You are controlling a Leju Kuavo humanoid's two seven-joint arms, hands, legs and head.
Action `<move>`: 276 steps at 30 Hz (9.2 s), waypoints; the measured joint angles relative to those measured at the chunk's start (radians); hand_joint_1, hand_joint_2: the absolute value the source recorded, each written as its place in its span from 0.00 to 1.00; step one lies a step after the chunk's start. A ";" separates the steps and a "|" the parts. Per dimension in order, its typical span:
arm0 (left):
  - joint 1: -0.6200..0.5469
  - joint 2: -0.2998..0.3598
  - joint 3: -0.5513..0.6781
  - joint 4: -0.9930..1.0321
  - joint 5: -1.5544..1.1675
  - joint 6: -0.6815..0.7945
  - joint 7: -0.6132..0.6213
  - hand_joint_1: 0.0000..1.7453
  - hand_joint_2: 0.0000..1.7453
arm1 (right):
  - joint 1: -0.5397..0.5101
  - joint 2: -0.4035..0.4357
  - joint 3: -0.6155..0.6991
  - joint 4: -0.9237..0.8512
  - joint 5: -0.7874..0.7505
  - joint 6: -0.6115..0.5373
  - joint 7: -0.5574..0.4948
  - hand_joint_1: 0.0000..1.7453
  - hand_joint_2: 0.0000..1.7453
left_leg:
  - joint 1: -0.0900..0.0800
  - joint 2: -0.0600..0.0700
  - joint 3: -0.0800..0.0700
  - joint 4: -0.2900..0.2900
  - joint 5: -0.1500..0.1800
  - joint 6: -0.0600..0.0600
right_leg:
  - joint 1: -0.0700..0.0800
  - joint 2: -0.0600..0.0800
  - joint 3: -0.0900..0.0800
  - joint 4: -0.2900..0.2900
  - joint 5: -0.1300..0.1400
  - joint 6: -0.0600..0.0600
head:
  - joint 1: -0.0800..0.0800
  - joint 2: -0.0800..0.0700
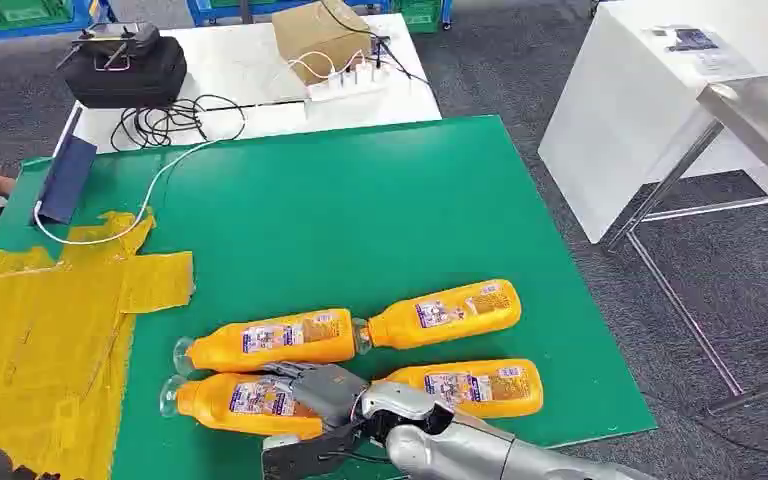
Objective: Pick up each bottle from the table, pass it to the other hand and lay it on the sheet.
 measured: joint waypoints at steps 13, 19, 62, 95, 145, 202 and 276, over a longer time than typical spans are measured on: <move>-0.001 0.000 0.007 -0.005 0.000 0.000 0.000 0.00 0.00 | -0.006 -0.040 0.009 -0.038 0.038 0.072 0.049 0.09 1.00 | 0.000 0.000 0.000 0.000 0.000 0.000 | 0.000 0.000 0.000 0.000 0.000 0.000 | 0.000 0.000; -0.025 0.003 -0.008 0.010 0.010 -0.001 0.001 0.00 0.00 | -0.104 -0.053 0.072 -0.013 -0.010 0.274 0.054 1.00 1.00 | 0.000 0.000 0.001 0.000 0.000 0.000 | 0.000 0.000 0.001 0.000 0.000 0.000 | 0.000 0.000; -0.057 -0.098 0.256 0.220 0.462 -0.917 0.028 0.00 1.00 | 0.271 0.112 -0.347 -0.211 -0.175 -0.076 -0.207 1.00 1.00 | 0.001 0.003 0.004 0.000 -0.002 -0.003 | 0.001 0.002 0.001 0.000 -0.001 -0.001 | 0.000 0.000; -0.050 -0.005 -0.043 0.318 0.252 -1.358 -0.001 0.00 1.00 | 0.230 0.159 -0.349 -0.141 -0.059 0.042 -0.206 1.00 1.00 | 0.001 0.002 0.002 0.000 -0.002 -0.003 | 0.001 0.001 0.001 0.001 -0.001 -0.001 | 0.000 0.000; -0.306 0.169 0.053 0.338 -0.694 -0.158 0.211 1.00 1.00 | 0.079 0.101 -0.523 -0.256 0.133 -0.117 -0.150 0.00 1.00 | 0.001 0.003 0.002 0.000 0.001 -0.001 | 0.001 0.001 0.000 0.001 0.000 -0.001 | 0.000 0.000; -0.823 0.477 -0.189 1.197 -0.098 -0.980 0.001 0.00 0.00 | -0.329 0.285 -0.073 0.597 -0.005 0.267 -0.021 0.00 1.00 | 0.001 0.000 0.001 0.000 0.005 -0.003 | 0.001 -0.001 -0.001 0.004 0.001 -0.001 | 0.000 0.000; -0.454 0.219 -0.142 0.540 0.337 -1.271 0.182 0.00 1.00 | -0.057 0.364 -0.507 0.226 -0.079 0.032 -0.216 1.00 1.00 | 0.001 0.002 -0.002 0.000 0.004 -0.003 | 0.001 0.000 -0.005 0.004 0.002 -0.004 | 0.000 0.000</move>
